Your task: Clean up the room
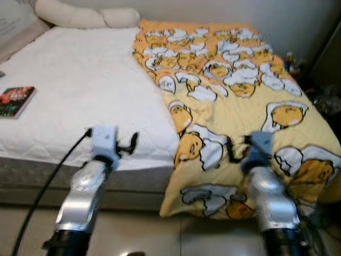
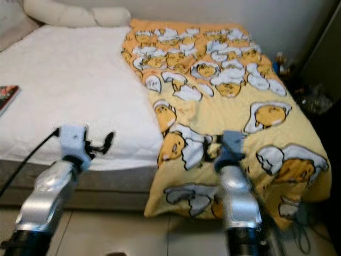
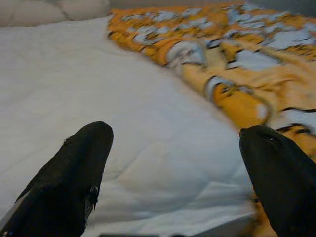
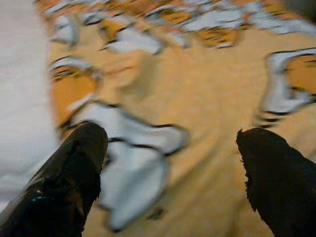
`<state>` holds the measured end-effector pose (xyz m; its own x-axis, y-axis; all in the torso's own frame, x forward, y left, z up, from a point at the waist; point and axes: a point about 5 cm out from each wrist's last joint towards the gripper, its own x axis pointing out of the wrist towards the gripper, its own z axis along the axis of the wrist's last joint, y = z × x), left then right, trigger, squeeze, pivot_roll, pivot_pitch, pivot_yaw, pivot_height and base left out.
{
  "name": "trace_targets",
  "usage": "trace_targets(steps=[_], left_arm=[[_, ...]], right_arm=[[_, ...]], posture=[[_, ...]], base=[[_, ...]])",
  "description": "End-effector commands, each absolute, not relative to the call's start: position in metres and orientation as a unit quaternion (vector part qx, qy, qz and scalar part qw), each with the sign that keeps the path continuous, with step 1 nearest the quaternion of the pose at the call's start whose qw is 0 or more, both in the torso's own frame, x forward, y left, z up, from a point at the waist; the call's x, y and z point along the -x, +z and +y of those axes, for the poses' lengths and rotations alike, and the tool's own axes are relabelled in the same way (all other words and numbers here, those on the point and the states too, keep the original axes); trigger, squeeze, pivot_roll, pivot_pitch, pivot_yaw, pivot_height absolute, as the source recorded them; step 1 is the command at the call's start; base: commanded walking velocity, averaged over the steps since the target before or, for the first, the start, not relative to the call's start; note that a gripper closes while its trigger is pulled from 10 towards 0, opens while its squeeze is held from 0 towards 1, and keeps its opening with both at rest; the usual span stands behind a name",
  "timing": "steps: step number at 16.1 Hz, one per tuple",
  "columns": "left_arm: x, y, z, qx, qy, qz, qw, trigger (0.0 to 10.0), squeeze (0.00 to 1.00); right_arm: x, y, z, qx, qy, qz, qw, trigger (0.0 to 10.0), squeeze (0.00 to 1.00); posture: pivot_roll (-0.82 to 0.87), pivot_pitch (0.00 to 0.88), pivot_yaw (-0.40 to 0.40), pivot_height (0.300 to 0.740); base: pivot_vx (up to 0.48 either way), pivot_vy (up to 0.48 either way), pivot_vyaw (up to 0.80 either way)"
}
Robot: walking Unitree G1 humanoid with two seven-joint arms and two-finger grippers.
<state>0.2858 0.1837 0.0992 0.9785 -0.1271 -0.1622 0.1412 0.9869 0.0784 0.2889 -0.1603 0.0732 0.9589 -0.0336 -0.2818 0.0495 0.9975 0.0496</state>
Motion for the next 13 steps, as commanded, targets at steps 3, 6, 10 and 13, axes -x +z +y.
trace_targets(steps=[3, 6, 10, 13], left_arm=[[-0.2879, 0.1017, 0.1813, -0.046, -0.073, 0.074, 0.993, 10.0, 0.0], [-0.2881, 0.1022, 0.1825, -0.047, -0.073, 0.074, 0.994, 10.0, 0.0], [-0.2885, 0.1025, 0.1832, -0.047, -0.073, 0.074, 0.993, 10.0, 0.0], [-0.2888, 0.1024, 0.1839, -0.048, -0.074, 0.075, 0.993, 10.0, 0.0]], right_arm=[[-0.2906, 0.0767, -0.1643, -0.026, -0.025, 0.134, 0.99, 10.0, 0.0], [-0.2914, 0.0775, -0.1632, -0.026, -0.023, 0.132, 0.991, 10.0, 0.0], [-0.292, 0.0779, -0.1634, -0.025, -0.024, 0.132, 0.991, 10.0, 0.0], [-0.2923, 0.0777, -0.1638, -0.025, -0.025, 0.132, 0.991, 10.0, 0.0]], posture=[[0.06, 0.0, 0.018, 0.74], [0.06, 0.0, 0.02, 0.74], [0.06, 0.0, 0.021, 0.74], [0.06, 0.0, 0.022, 0.74]], base=[[0.29, 0.0, 0.0], [0.289, 0.0, 0.0], [0.289, 0.0, 0.0], [0.29, 0.0, 0.0]])
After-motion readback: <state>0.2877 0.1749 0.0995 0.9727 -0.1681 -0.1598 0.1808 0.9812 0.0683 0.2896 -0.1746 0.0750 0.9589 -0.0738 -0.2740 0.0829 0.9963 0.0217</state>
